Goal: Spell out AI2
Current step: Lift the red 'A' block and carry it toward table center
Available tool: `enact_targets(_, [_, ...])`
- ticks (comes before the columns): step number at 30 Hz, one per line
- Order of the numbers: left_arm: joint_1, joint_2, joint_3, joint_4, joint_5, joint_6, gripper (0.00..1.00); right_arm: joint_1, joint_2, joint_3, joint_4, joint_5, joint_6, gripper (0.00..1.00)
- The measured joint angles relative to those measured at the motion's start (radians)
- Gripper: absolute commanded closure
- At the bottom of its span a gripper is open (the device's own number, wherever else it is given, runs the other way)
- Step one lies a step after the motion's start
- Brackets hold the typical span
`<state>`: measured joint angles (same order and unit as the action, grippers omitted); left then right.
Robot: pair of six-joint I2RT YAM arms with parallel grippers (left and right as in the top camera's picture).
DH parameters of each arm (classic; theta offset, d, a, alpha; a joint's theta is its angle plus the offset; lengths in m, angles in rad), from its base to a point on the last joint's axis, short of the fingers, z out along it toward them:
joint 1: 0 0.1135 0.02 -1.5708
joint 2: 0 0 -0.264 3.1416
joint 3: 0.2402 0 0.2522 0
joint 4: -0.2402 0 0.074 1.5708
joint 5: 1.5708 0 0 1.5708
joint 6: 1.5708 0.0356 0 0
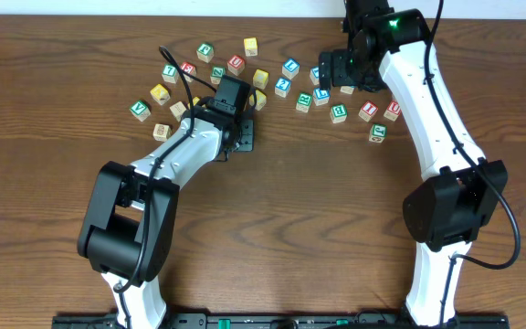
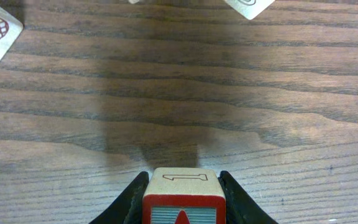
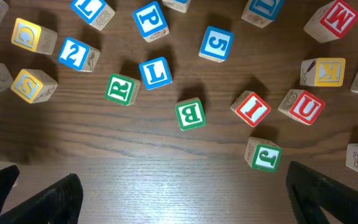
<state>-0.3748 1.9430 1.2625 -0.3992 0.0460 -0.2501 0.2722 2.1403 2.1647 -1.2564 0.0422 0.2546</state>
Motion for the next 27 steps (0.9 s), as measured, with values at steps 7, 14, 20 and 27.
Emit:
enact_targets(7, [-0.029,0.0,0.0,0.006,0.0,0.015,0.71,0.0,0.0,0.0,0.0,0.0,0.0,0.01])
enact_targets(14, [-0.099,0.008,0.0,0.023,0.0,0.016,0.71,0.0,0.0,0.0,0.0,0.0,0.0,0.01])
enact_targets(20, [-0.097,0.039,0.0,0.036,0.0,0.016,0.71,0.0,0.0,0.0,0.0,0.0,0.0,0.01])
enact_targets(27, [-0.097,0.063,0.0,0.06,0.0,0.019,0.7,0.0,0.0,0.0,0.0,0.0,0.0,0.01])
